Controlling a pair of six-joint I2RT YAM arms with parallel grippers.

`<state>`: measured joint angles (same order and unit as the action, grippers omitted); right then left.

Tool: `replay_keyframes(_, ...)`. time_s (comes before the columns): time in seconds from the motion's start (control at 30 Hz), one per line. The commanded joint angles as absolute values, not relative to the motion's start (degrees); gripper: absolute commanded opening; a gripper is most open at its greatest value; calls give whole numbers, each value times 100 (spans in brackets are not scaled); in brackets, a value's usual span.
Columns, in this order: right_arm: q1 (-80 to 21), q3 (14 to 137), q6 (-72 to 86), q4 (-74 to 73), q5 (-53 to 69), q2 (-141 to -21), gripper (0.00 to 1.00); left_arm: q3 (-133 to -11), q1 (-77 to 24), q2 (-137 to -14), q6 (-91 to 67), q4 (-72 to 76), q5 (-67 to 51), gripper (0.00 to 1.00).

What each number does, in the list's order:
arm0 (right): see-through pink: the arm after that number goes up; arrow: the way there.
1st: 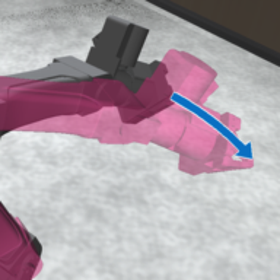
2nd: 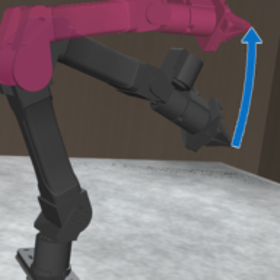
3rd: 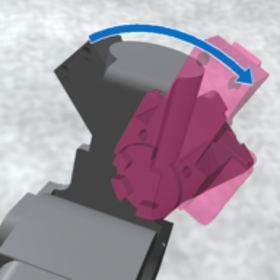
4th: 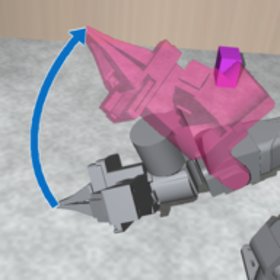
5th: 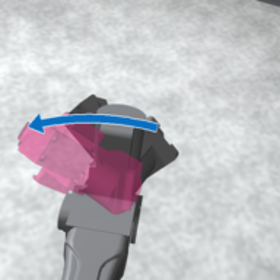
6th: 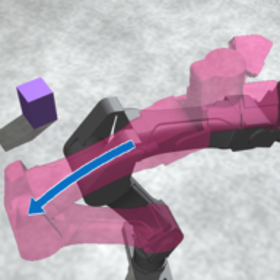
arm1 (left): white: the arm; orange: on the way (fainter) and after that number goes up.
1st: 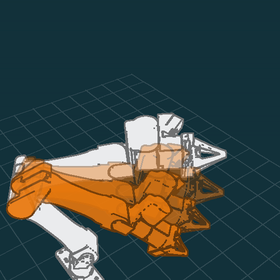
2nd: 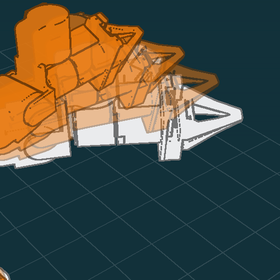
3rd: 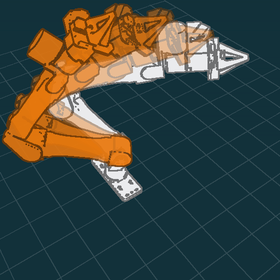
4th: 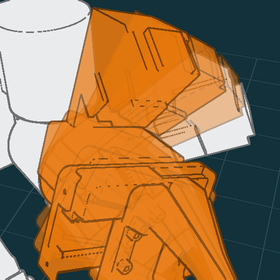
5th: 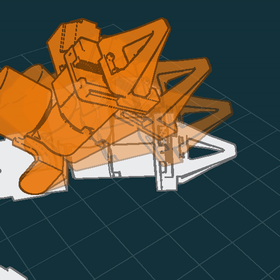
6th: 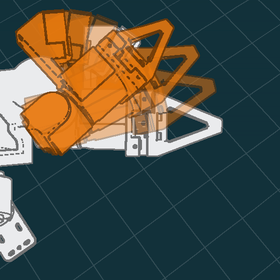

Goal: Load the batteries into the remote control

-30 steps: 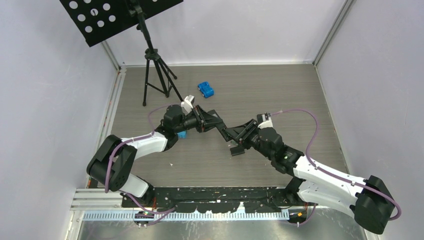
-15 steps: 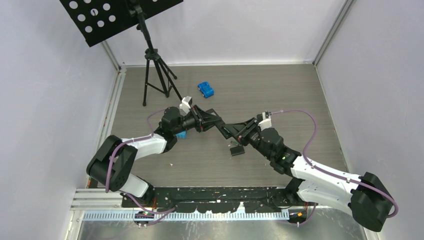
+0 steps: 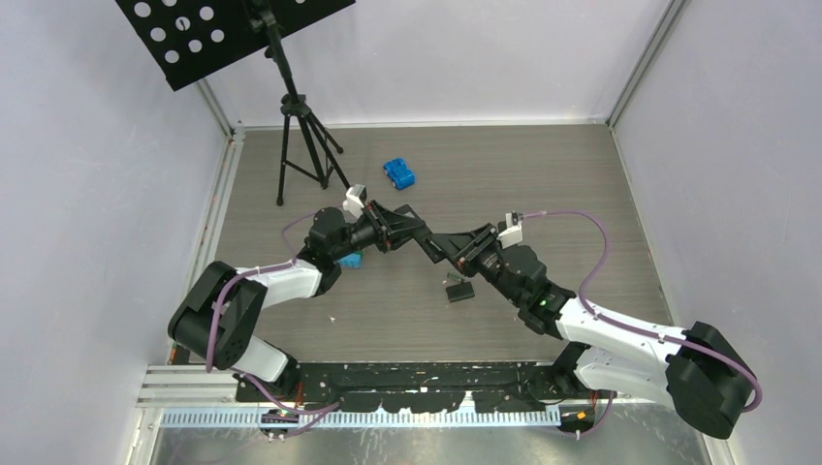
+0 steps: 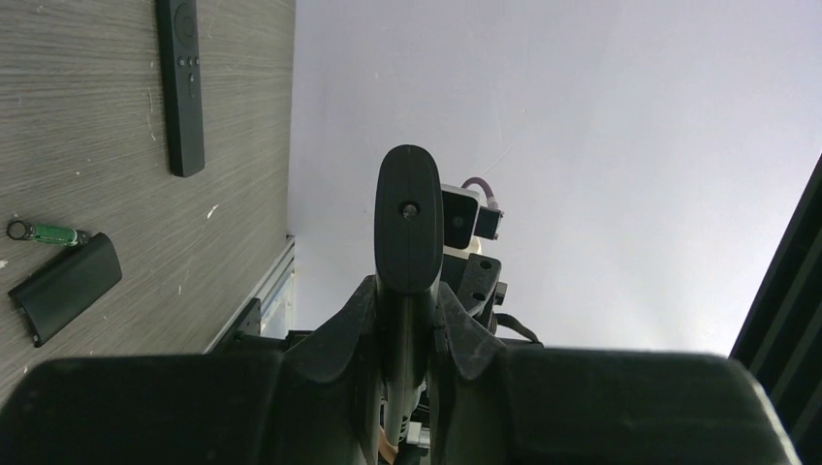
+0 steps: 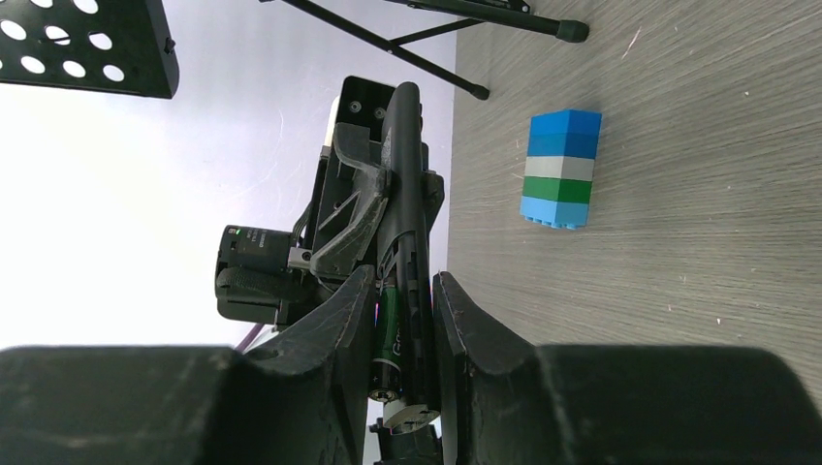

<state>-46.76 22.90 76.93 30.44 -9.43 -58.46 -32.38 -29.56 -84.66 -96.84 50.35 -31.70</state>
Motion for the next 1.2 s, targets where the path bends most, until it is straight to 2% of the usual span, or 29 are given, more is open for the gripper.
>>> replay_keyframes(0.0,-4711,2392,7526,2589,-1003,-6067,20,-3348,-3163,-8335,-10014,6055,-3583,0)
replay_keyframes(0.4,-4719,3049,7304,106,-1195,-5855,12,-3426,-3140,-8235,-9516,5531,-3379,0)
replay_keyframes(0.6,-4878,3240,7141,-565,-1720,-5831,18,-3456,-3138,-8200,-9413,5306,-3217,0)
replay_keyframes(0.83,-5045,3266,7015,-260,-2013,-5976,24,-3486,-3138,-8217,-9437,5269,-3222,0)
replay_keyframes(1.17,-5045,2595,6698,1996,-1802,-6330,25,-3355,-3138,-8244,-10195,5822,-3349,0)
